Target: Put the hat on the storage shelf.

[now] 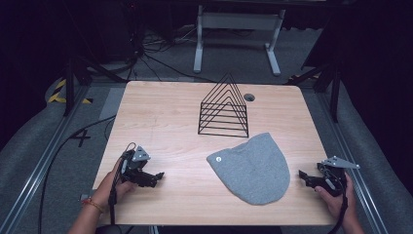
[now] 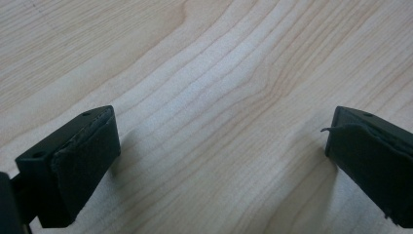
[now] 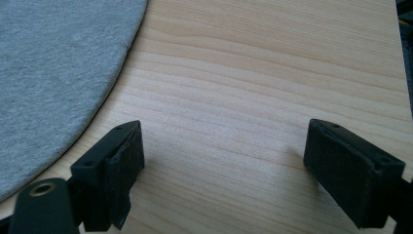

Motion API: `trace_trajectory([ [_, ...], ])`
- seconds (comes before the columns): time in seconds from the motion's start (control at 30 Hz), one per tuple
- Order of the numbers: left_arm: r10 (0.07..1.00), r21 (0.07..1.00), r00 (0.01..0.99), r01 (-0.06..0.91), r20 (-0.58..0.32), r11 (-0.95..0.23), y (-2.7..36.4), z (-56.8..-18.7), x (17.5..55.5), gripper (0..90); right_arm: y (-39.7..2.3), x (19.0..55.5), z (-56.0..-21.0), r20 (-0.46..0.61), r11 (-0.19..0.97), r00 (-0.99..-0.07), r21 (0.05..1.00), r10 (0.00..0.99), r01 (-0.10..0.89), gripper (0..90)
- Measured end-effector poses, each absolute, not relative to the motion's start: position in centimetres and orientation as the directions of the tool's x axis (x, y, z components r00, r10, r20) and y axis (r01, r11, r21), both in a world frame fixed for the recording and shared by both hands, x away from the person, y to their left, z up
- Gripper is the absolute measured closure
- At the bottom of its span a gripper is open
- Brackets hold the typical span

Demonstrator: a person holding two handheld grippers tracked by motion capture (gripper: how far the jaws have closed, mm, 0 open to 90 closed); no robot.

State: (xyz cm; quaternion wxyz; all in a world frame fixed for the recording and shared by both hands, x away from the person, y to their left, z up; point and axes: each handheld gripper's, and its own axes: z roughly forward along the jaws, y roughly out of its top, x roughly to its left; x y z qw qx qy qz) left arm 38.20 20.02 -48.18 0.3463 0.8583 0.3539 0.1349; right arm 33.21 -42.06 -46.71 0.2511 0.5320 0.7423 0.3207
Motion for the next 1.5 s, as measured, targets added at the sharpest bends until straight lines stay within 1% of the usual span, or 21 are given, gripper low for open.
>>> trace_trajectory([
  [0.17,0.666,0.683,0.746,0.498,-0.023,-0.535,20.0,-48.1,38.5,0.0,-42.0,33.2,-46.7,-0.031,0.227,-0.307,0.743,0.951,0.63,16.1],
  [0.2,0.666,0.683,0.746,0.498,-0.023,-0.535,20.0,-48.1,38.5,0.0,-42.0,33.2,-46.7,-0.032,0.232,-0.313,0.743,0.949,0.628,18.2],
  [0.27,0.613,0.658,0.79,0.468,-0.014,-0.589,19.9,-47.7,38.9,0.6,-41.9,33.0,-46.5,-0.033,0.256,-0.35,0.746,0.936,0.615,28.4],
  [0.3,0.592,0.66,0.806,0.459,-0.027,-0.595,19.9,-47.5,39.0,4.2,-41.9,32.9,-46.4,-0.035,0.264,-0.36,0.746,0.932,0.611,30.9],
  [0.37,0.562,0.674,0.825,0.447,-0.056,-0.588,19.6,-47.3,39.3,16.3,-41.8,32.9,-46.3,-0.037,0.28,-0.382,0.745,0.924,0.606,35.3],
  [0.43,0.544,0.673,0.838,0.431,-0.051,-0.601,18.9,-47.2,39.5,17.5,-41.7,32.9,-46.2,-0.031,0.284,-0.396,0.747,0.918,0.601,38.9],
  [0.5,0.52,0.674,0.853,0.407,-0.04,-0.617,18.0,-47.1,39.6,24.5,-41.4,33.1,-46.1,-0.027,0.279,-0.392,0.747,0.92,0.603,43.3],
  [0.53,0.52,0.674,0.853,0.407,-0.04,-0.617,18.0,-47.1,39.6,27.1,-41.3,33.1,-45.9,-0.024,0.281,-0.403,0.754,0.915,0.594,48.3],
  [0.57,0.516,0.673,0.856,0.406,-0.042,-0.619,17.4,-47.0,39.7,27.1,-41.3,33.1,-45.9,-0.024,0.281,-0.403,0.754,0.915,0.594,48.3],
  [0.6,0.491,0.673,0.869,0.392,-0.049,-0.627,16.2,-46.5,39.9,33.2,-40.7,33.2,-45.5,-0.027,0.297,-0.428,0.76,0.904,0.578,55.2],
  [0.67,0.482,0.668,0.875,0.382,-0.039,-0.639,15.5,-46.2,40.0,40.9,-39.9,33.3,-45.0,-0.039,0.333,-0.467,0.754,0.883,0.567,63.7],
  [0.73,0.426,0.703,0.904,0.324,-0.033,-0.633,13.2,-45.2,40.6,43.6,-38.9,33.6,-44.6,-0.041,0.356,-0.5,0.752,0.865,0.555,69.4],
  [0.8,0.413,0.714,0.91,0.308,-0.03,-0.628,12.3,-45.0,40.7,46.0,-37.8,34.0,-44.3,-0.05,0.382,-0.531,0.751,0.846,0.539,73.9],
  [0.83,0.379,0.729,0.925,0.277,-0.027,-0.626,10.6,-44.7,41.2,47.6,-37.2,34.2,-44.1,-0.06,0.4,-0.546,0.748,0.836,0.53,75.5],
  [0.87,0.379,0.729,0.925,0.277,-0.027,-0.626,10.6,-44.7,41.2,49.0,-37.2,34.2,-44.1,-0.06,0.4,-0.546,0.748,0.836,0.53,75.5],
  [0.97,0.306,0.705,0.952,0.203,0.021,-0.679,7.1,-44.2,41.8,50.7,-35.6,34.9,-44.0,-0.065,0.429,-0.588,0.748,0.806,0.506,79.4],
  [1.03,0.281,0.717,0.959,0.186,0.015,-0.671,5.6,-43.8,42.2,52.8,-34.9,35.0,-44.0,-0.058,0.435,-0.616,0.76,0.786,0.483,81.4],
  [1.1,0.252,0.717,0.967,0.147,0.041,-0.681,3.9,-43.4,42.7,54.7,-34.3,35.2,-44.1,-0.058,0.446,-0.634,0.76,0.771,0.472,83.3],
  [1.33,0.196,0.686,0.981,0.135,0.01,-0.715,1.0,-45.0,43.6,67.1,-32.6,35.1,-44.8,-0.049,0.477,-0.679,0.748,0.732,0.461,85.2],
  [1.43,0.209,0.657,0.978,0.148,0.015,-0.739,0.8,-45.7,43.7,68.5,-32.4,35.2,-45.0,-0.046,0.48,-0.68,0.744,0.731,0.465,85.3],
  [1.5,0.223,0.669,0.975,0.16,0.009,-0.725,1.0,-46.0,43.4,68.6,-32.2,35.3,-45.3,-0.046,0.486,-0.679,0.734,0.733,0.474,85.3],
])
